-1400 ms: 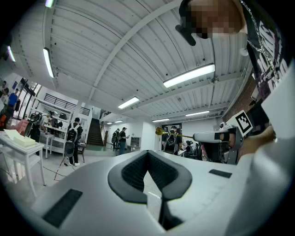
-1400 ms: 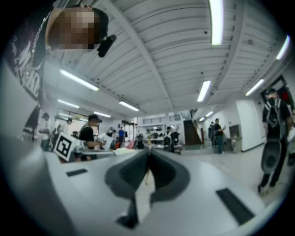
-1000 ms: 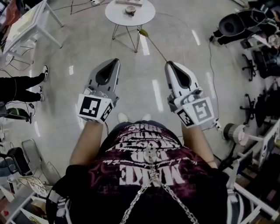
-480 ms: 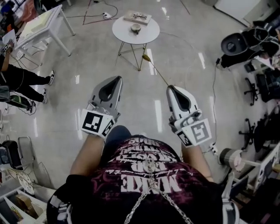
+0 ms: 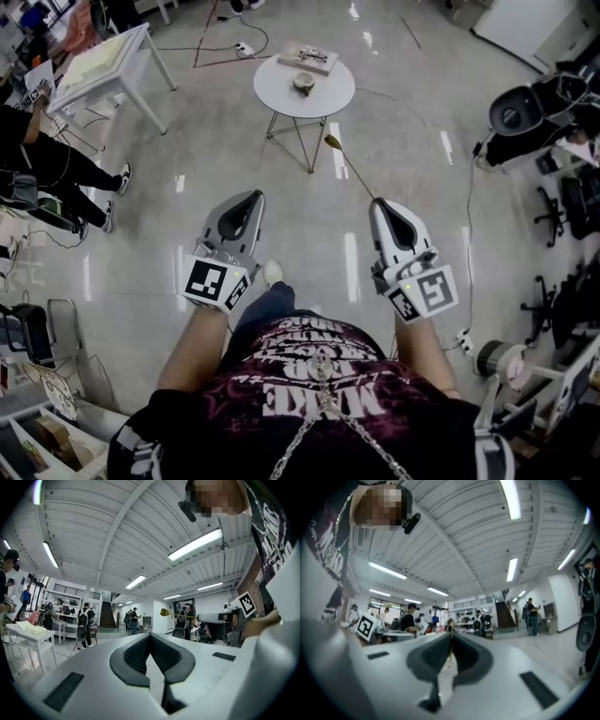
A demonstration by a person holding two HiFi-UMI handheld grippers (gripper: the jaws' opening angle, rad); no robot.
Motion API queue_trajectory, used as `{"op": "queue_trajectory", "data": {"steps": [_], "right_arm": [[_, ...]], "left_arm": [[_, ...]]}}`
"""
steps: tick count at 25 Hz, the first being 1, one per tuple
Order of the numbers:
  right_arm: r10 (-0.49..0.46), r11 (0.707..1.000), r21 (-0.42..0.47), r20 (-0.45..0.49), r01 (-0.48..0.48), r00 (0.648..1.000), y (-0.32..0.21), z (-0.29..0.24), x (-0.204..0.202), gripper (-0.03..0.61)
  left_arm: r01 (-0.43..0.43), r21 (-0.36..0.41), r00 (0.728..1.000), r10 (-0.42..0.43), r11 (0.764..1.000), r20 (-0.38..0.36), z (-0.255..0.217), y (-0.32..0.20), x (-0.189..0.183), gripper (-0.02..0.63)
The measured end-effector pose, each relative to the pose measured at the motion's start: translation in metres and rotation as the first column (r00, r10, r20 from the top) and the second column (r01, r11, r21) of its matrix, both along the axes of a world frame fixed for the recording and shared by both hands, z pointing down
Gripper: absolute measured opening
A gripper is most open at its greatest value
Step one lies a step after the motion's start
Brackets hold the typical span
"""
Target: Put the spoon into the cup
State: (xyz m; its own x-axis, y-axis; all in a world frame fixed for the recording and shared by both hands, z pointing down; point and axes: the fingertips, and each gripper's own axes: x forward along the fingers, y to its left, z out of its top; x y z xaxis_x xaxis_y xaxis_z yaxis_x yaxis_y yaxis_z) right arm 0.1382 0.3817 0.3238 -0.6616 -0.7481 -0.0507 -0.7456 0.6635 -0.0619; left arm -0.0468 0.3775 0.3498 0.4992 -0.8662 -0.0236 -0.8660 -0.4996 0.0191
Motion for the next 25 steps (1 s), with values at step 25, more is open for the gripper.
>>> {"op": "queue_trajectory", "data": {"steps": [25], "right_arm": [[0.097, 0.995, -0.022, -0.041, -0.098, 0.994, -0.122, -0.015, -0.067, 0.037]], "left_arm": [[-0.139, 0.030, 0.989, 0.141, 0.990, -0.040, -0.010, -0.163, -0.039, 0.028]]}}
